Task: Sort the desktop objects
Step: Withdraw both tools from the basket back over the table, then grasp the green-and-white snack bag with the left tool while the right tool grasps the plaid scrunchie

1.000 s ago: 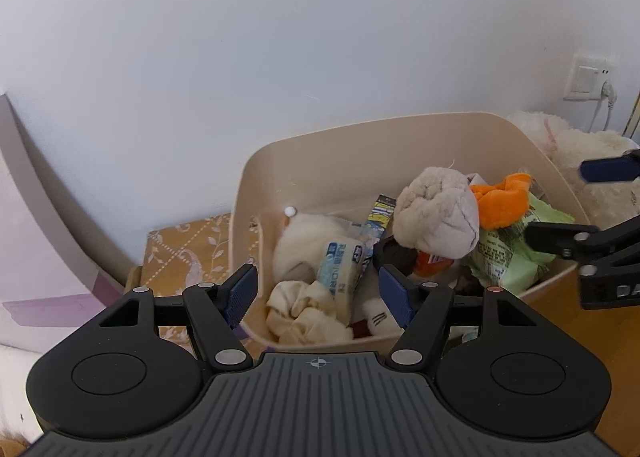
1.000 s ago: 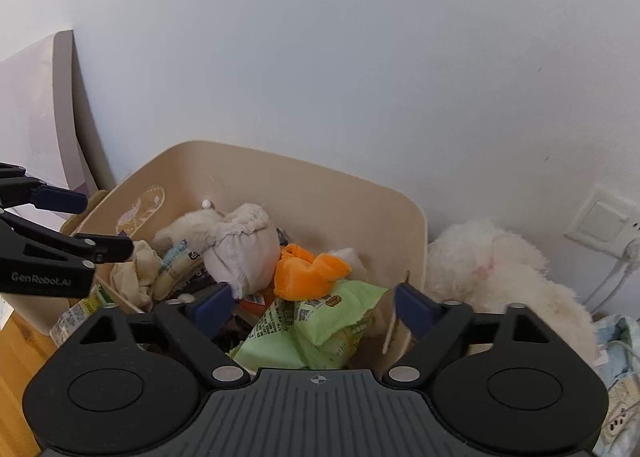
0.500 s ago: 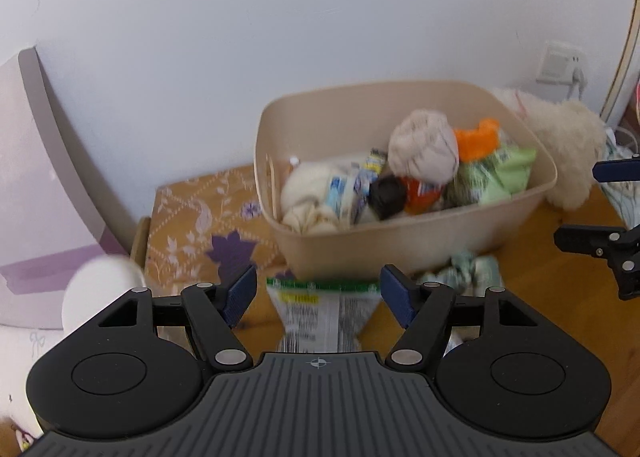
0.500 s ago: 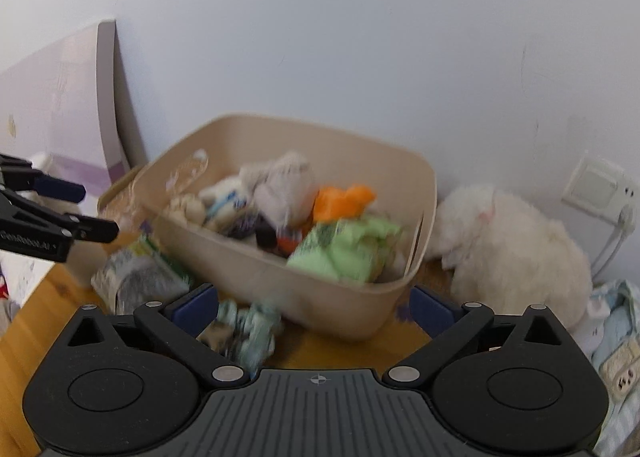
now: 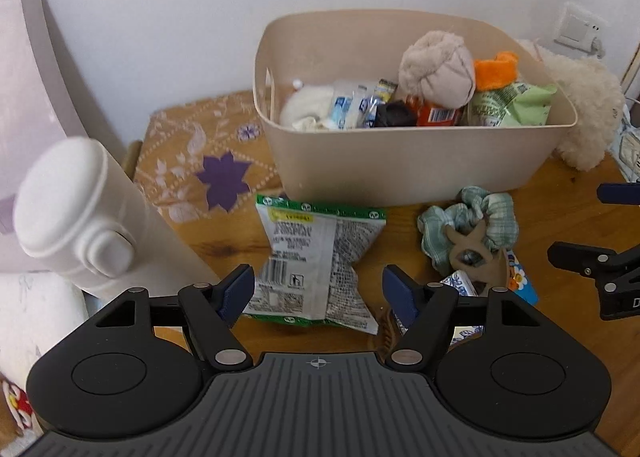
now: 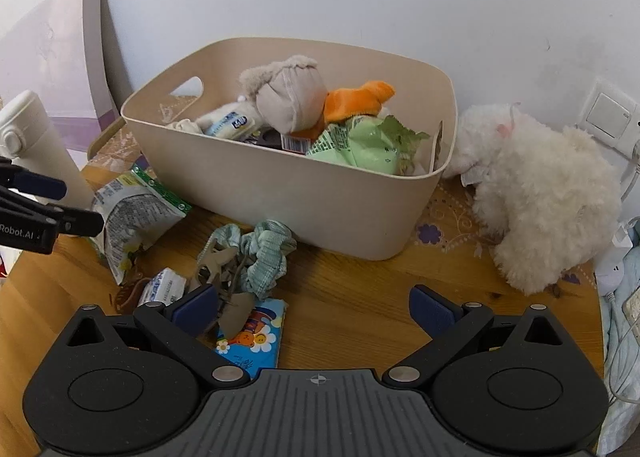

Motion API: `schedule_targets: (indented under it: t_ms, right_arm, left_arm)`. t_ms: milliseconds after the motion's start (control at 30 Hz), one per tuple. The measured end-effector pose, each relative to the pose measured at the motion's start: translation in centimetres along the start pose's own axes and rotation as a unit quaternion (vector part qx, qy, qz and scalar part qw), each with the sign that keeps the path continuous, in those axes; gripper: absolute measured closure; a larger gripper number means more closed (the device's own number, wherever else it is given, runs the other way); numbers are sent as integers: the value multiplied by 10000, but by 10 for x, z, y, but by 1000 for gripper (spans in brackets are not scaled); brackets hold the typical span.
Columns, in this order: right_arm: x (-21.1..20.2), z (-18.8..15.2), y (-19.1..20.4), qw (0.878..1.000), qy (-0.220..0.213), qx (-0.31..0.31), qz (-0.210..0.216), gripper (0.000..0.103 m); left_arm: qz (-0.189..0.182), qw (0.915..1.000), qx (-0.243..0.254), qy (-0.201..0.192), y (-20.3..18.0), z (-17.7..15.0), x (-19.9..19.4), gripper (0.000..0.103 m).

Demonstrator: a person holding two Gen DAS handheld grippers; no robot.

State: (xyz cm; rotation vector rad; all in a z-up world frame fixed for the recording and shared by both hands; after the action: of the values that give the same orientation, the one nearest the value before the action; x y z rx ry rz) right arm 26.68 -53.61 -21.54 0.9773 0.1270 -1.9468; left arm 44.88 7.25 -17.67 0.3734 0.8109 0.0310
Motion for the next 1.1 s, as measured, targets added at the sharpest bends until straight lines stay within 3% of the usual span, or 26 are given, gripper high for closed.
schedule_targets:
  t_ms: [500,1100]
  right_arm:
    - [39,11,-13,9990,165,409,-105,0]
    - [88,14,-11,9986,375,348,-97,2]
  left_arm:
    - [84,9992,-83,382,8,5,39,31]
    - [54,9940,152,1081,3,-7,94,29]
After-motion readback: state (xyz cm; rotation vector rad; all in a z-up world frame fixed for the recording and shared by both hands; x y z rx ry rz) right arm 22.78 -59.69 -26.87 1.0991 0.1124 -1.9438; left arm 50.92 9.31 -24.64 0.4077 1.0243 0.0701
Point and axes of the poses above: each gripper's, at about its wrist camera, not at the fingertips, and x roughly the way its jaws point, y to its left, z to its top, the point moved 10 cm from there along x, roughly the way its jaws point, and after that the axes turned 2 degrees about -x, right-handed, at the moved point
